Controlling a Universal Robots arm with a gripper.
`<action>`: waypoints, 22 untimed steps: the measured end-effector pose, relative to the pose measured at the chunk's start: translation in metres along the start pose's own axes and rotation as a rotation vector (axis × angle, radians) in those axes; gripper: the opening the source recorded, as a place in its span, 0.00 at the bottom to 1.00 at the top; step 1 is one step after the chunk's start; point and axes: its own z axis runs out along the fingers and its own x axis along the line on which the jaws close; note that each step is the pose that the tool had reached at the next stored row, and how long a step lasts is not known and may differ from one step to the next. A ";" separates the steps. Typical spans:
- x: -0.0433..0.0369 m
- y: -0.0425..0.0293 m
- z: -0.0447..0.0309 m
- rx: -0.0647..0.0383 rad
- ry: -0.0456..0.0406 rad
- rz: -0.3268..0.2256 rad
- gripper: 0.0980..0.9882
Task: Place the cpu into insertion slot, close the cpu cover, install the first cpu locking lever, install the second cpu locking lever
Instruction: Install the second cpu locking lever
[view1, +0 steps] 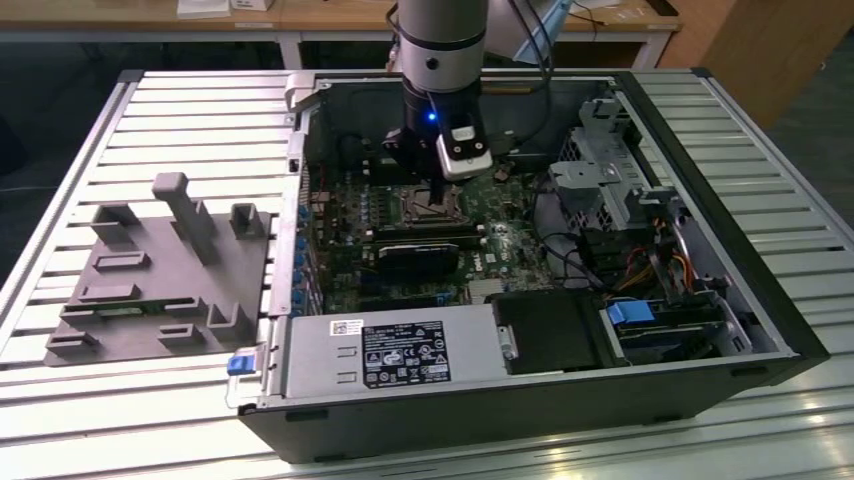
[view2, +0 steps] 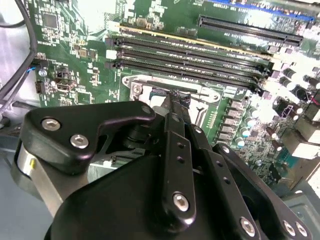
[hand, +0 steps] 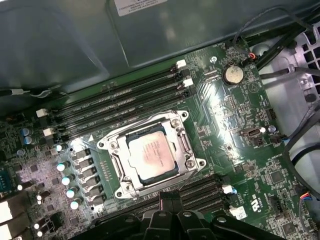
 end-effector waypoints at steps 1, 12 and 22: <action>0.0000 0.0000 0.0000 0.000 0.0001 -0.001 0.00; -0.0002 -0.0006 0.0000 0.001 0.0019 -0.072 0.00; -0.0012 -0.0039 0.0005 0.000 0.0030 -0.095 0.00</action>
